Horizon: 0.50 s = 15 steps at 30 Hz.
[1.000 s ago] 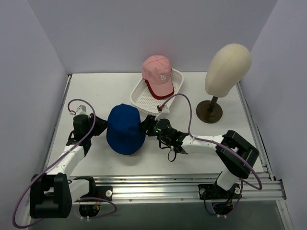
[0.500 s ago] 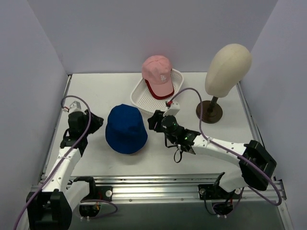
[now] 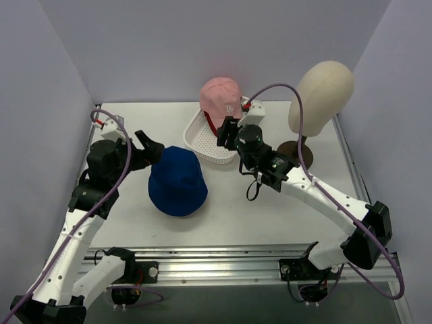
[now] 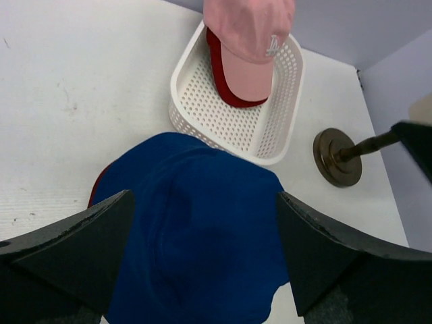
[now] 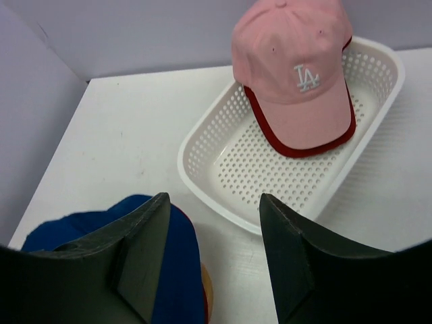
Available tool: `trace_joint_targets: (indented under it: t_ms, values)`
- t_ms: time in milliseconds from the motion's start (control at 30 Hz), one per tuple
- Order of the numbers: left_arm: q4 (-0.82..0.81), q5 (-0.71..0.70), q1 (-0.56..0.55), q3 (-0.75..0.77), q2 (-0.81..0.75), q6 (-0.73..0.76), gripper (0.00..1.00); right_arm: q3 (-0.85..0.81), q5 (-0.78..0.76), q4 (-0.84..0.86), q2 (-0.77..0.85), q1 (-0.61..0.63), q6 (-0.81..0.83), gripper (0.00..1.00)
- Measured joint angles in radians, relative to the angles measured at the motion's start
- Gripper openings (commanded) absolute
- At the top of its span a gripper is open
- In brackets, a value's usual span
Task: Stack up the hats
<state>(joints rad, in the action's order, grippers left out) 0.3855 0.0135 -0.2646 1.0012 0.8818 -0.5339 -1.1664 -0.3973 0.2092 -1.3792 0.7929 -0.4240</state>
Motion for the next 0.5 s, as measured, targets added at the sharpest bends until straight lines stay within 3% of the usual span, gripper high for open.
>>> trace_joint_targets:
  t_ms: [267,500]
  values:
    - [0.014,-0.022,-0.048,-0.024,0.029,0.009,0.94,-0.167,0.031,-0.045,-0.093,-0.068,0.087,0.53]
    - [0.000,-0.082,-0.083,-0.099,0.079,0.001,0.94,-0.341,0.019,-0.076,-0.294,-0.088,0.166,0.53]
